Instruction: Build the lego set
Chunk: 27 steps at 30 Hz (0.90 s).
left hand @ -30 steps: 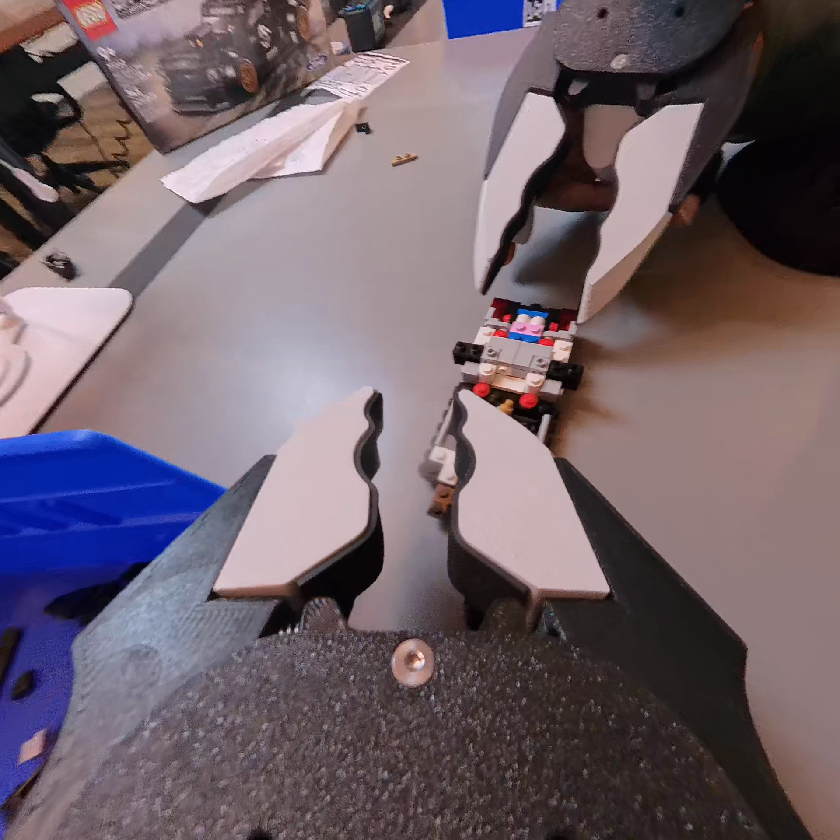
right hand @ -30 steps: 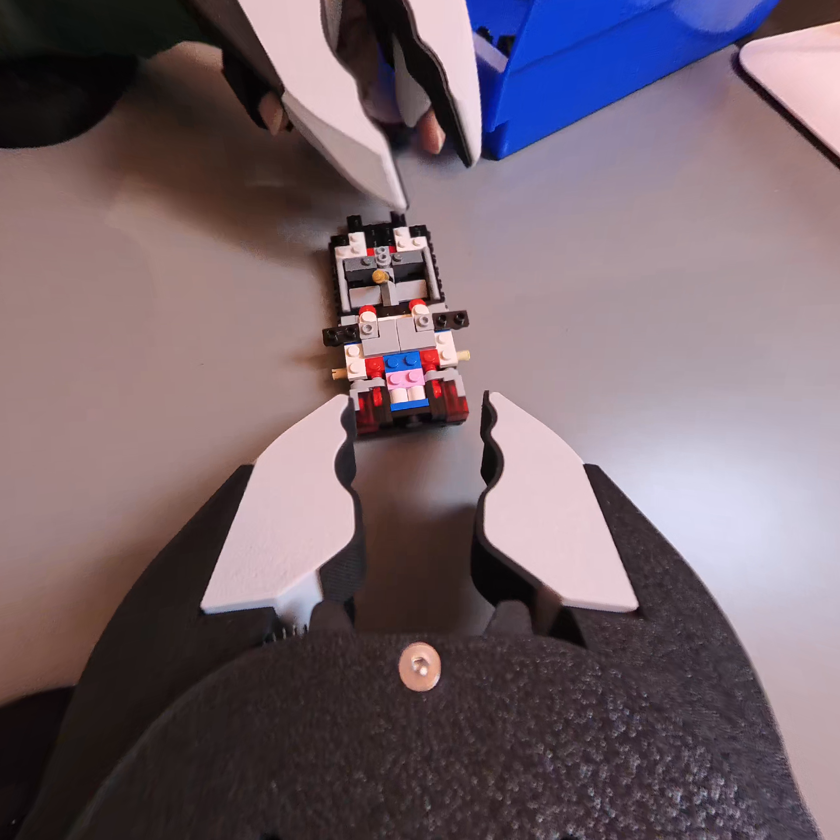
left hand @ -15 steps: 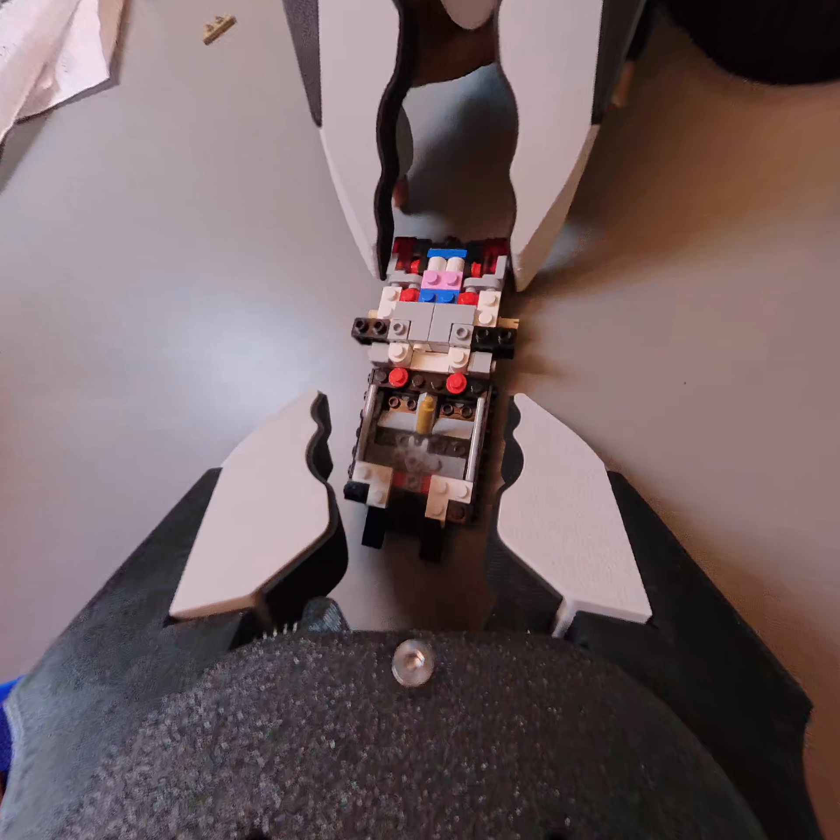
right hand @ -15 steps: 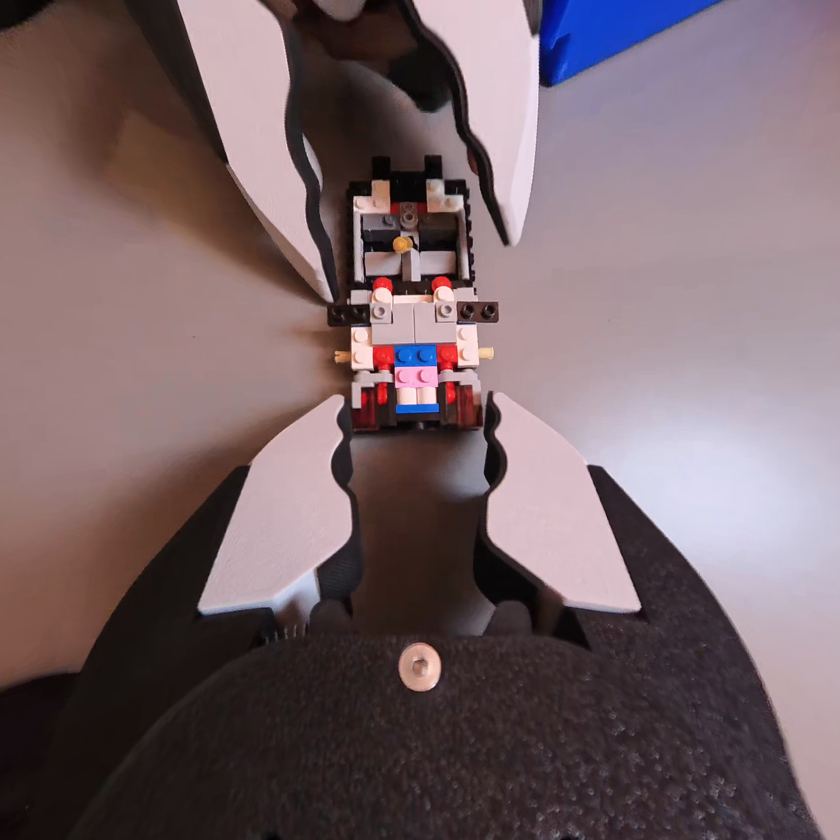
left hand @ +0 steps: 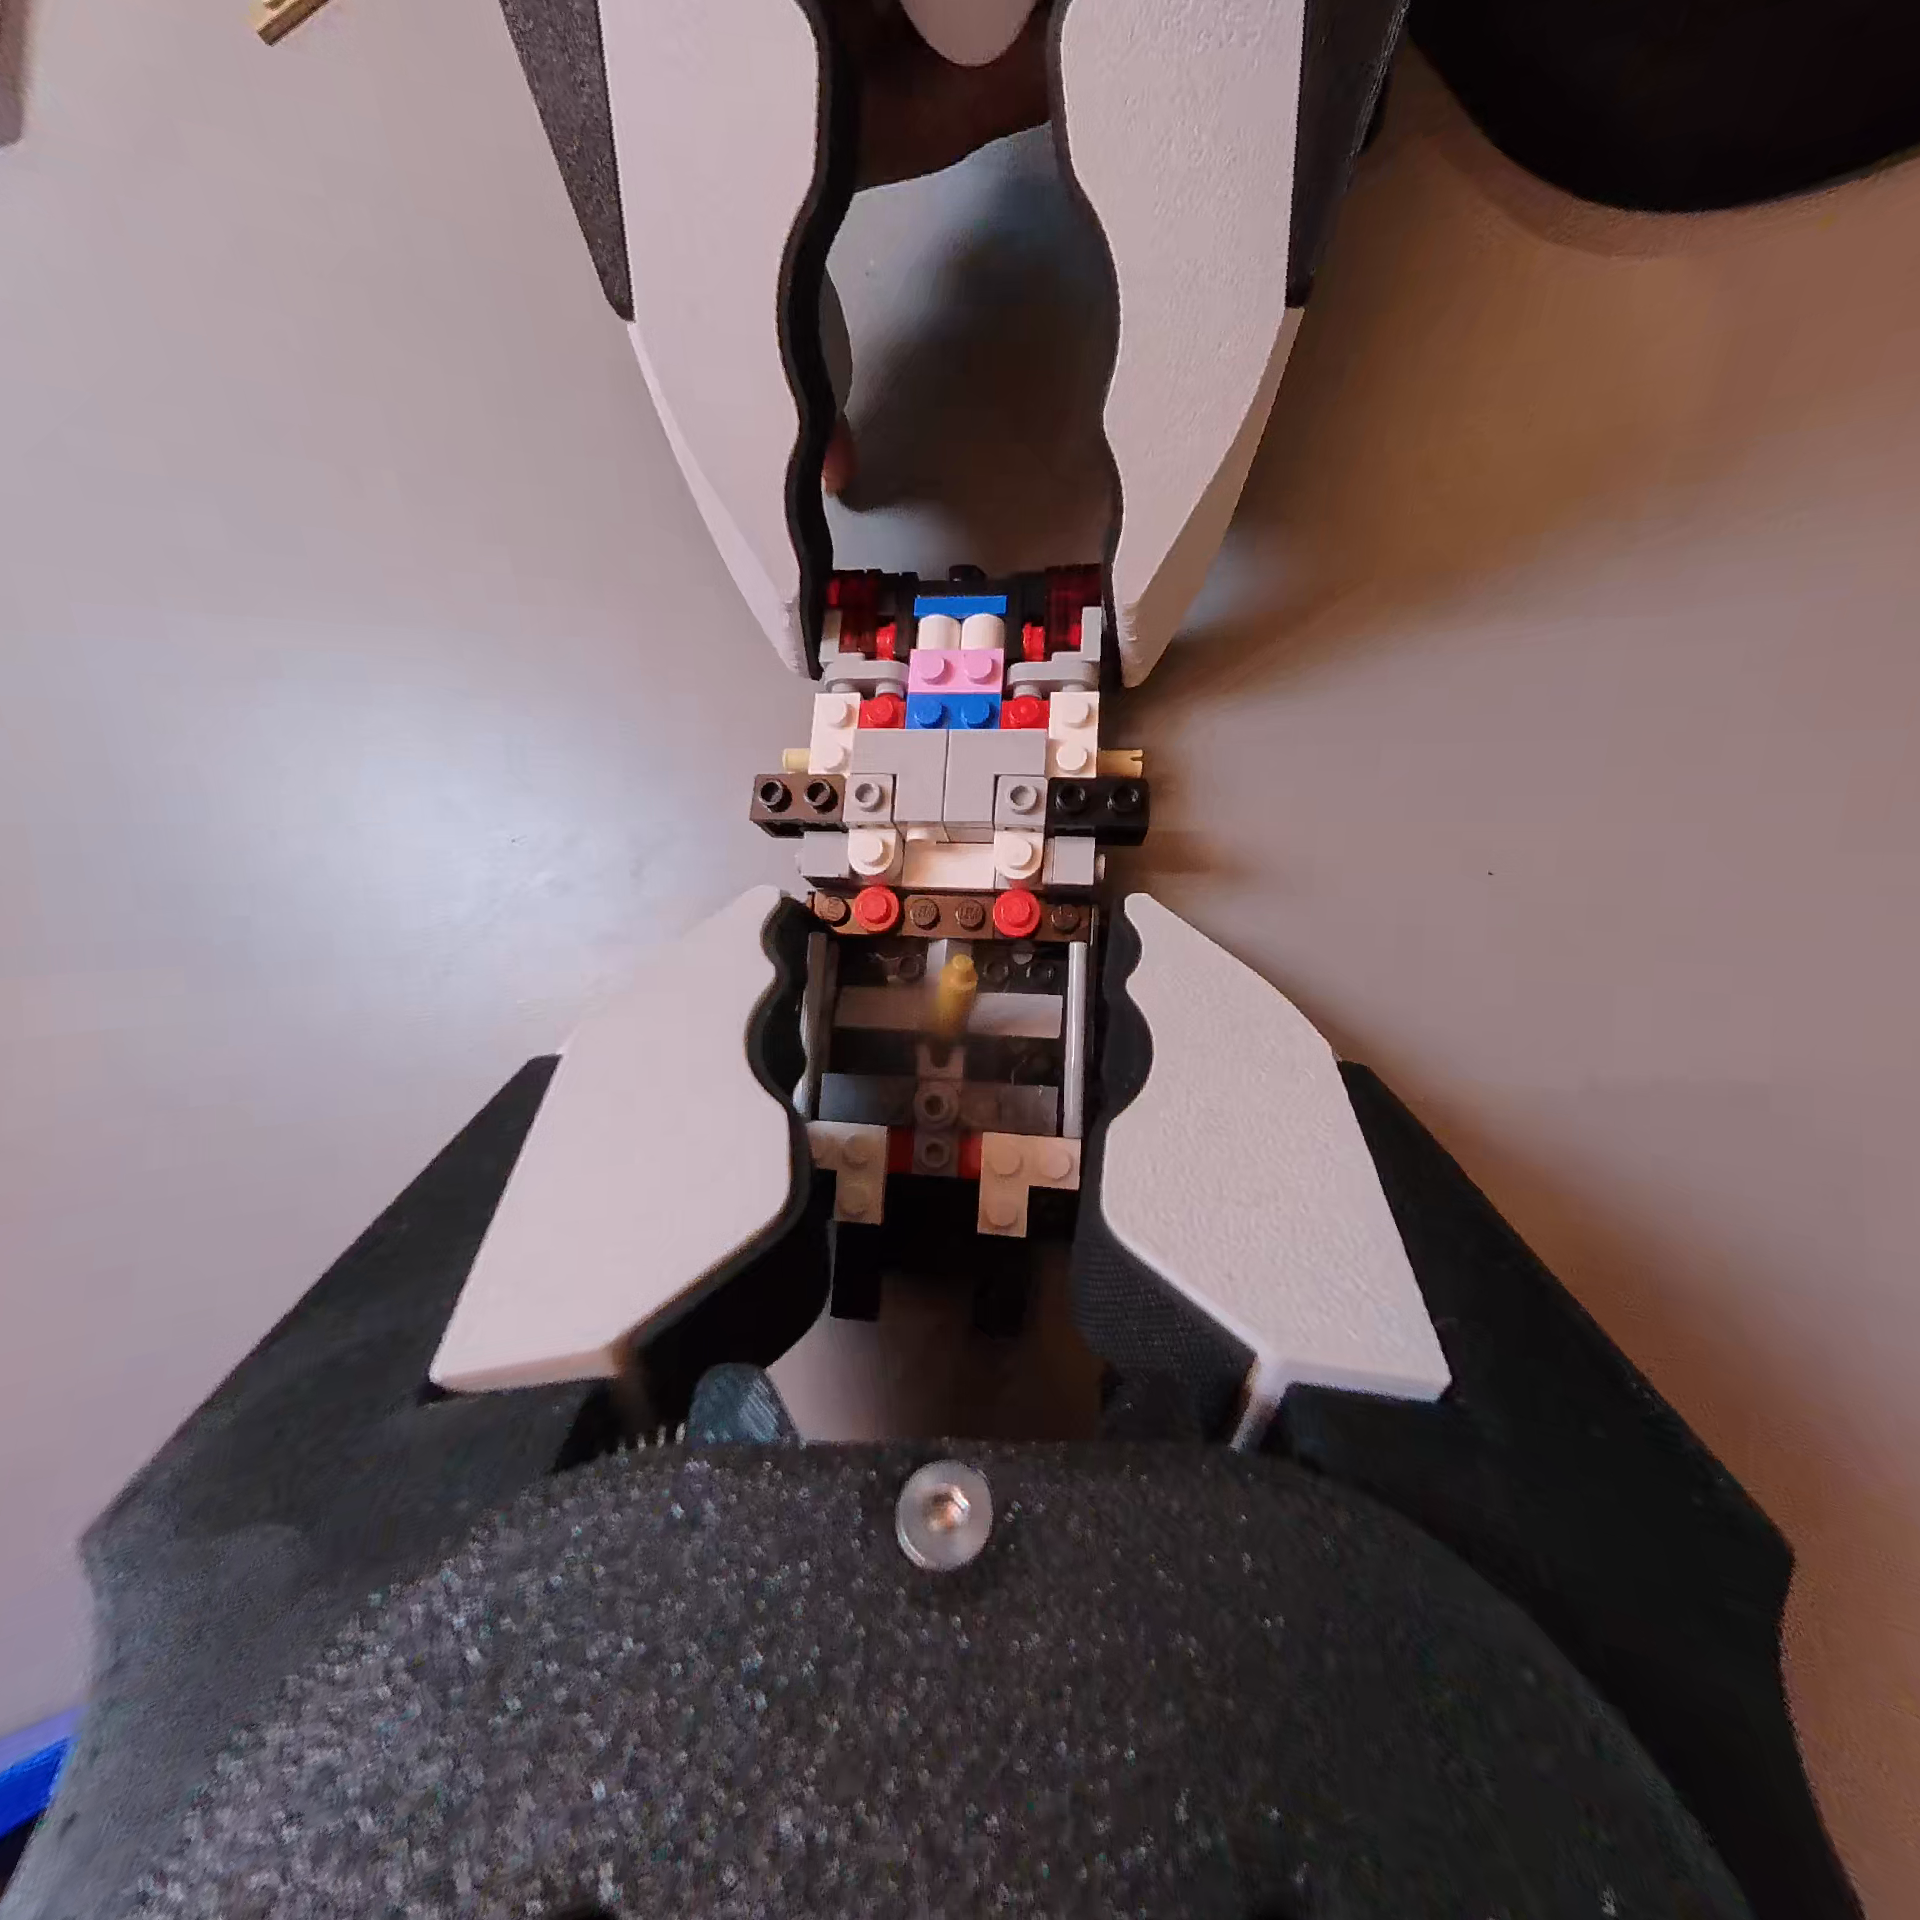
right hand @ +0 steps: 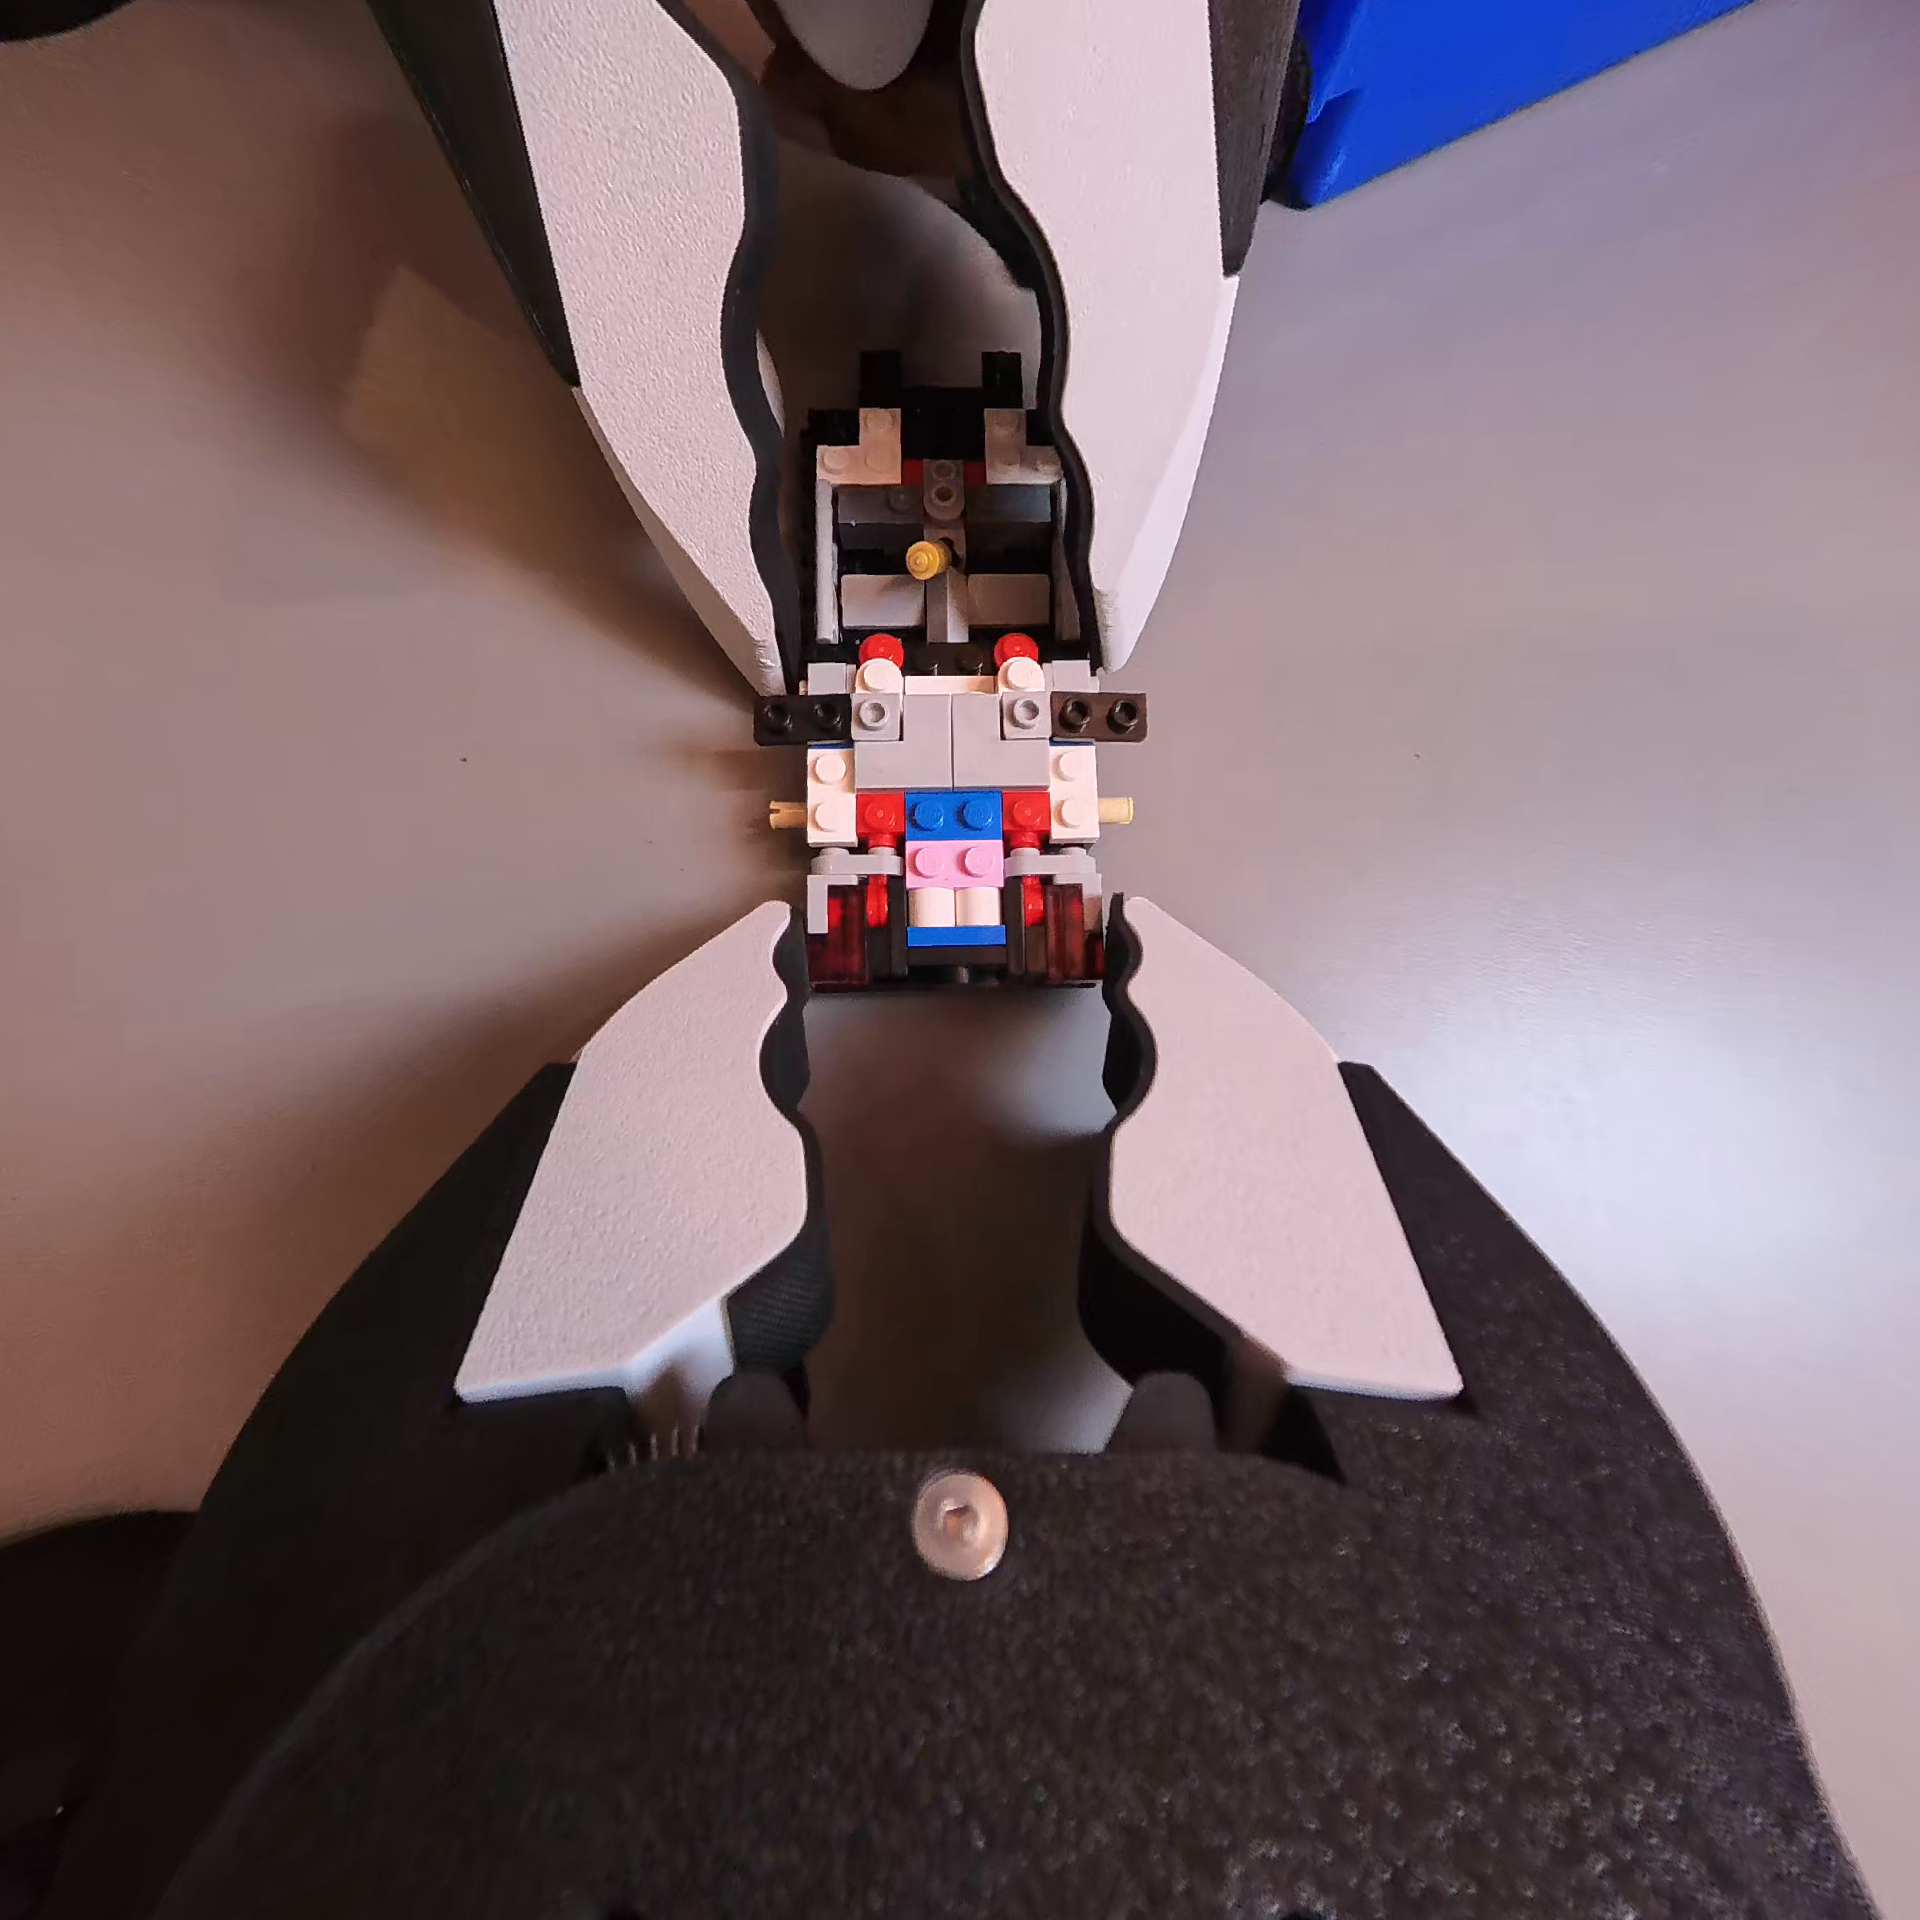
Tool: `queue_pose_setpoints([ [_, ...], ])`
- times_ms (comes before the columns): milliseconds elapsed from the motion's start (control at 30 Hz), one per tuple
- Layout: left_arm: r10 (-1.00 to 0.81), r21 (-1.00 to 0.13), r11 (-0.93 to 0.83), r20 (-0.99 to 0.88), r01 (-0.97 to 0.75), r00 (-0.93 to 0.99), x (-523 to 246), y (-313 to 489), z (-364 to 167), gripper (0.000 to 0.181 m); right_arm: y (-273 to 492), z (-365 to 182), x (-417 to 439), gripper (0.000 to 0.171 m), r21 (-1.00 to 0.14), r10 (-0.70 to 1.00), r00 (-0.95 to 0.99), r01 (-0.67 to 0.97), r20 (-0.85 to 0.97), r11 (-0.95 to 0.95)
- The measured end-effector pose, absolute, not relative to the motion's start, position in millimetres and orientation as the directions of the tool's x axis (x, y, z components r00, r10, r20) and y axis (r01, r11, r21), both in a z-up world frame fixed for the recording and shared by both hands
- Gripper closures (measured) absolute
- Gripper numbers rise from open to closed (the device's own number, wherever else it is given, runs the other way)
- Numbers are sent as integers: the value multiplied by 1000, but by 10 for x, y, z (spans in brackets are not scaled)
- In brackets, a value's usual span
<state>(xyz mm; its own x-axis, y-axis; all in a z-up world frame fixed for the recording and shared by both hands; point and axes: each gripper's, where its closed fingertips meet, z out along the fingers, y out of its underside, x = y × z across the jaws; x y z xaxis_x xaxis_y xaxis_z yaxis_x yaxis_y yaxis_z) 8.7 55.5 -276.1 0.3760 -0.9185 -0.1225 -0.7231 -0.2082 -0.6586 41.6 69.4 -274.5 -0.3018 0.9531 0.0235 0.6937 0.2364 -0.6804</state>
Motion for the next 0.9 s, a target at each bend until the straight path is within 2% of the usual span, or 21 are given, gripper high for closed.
queue_pose_setpoints([
  [133, -918, -649, -231, -102, -725, 384, 79, 548, -2768, 118, 652, -2746, 416, 116, -673, 947, -320, 697, 17, 248],
  [233, -930, -642, -227, -81, -733, 359, 89, 501, -2776, 125, 645, -2747, 403, 116, -671, 947, -321, 697, 25, 254],
  [500, -943, -613, -207, -83, -763, 322, 91, 470, -2779, 126, 609, -2750, 403, 116, -658, 934, -356, 697, 28, 286],
  [900, -938, -634, -218, -73, -742, 339, 78, 455, -2776, 126, 599, -2748, 394, 117, -677, 936, -352, 686, 14, 268],
])
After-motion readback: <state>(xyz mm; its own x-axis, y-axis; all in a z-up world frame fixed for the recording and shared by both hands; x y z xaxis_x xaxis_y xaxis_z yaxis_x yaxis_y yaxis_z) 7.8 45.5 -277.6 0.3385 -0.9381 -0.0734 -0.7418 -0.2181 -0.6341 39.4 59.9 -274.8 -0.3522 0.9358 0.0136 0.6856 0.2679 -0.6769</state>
